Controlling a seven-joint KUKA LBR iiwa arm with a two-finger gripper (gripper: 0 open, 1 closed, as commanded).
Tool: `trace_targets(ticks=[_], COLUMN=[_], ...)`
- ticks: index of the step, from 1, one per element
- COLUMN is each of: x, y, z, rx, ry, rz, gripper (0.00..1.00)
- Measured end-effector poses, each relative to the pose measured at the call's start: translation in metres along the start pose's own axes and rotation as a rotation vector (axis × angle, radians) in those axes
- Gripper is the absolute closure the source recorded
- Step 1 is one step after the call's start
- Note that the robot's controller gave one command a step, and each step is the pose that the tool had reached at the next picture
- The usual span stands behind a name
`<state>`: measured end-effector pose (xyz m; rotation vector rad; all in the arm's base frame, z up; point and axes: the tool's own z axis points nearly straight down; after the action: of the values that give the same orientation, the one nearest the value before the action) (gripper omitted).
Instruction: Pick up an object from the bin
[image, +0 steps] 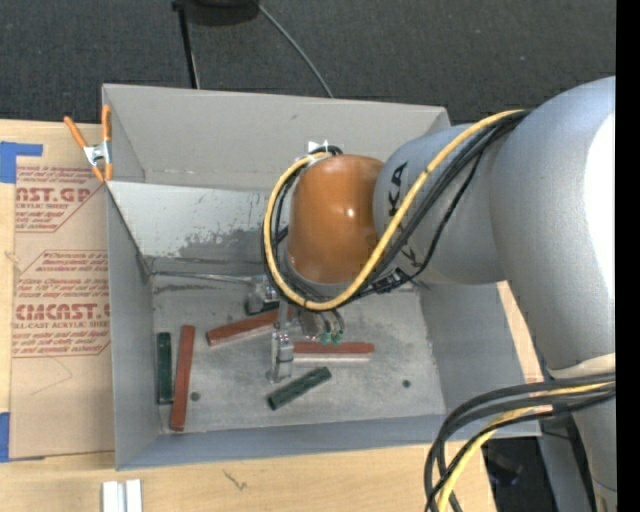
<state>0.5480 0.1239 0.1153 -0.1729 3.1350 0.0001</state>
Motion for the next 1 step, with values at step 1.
trace_targets(ticks=[1], x=[-0.0038], y=[-0.0665], z=[0.0369], rx=[0.000], ry=[-0.003], rz=[0.122], gripper=[1.00])
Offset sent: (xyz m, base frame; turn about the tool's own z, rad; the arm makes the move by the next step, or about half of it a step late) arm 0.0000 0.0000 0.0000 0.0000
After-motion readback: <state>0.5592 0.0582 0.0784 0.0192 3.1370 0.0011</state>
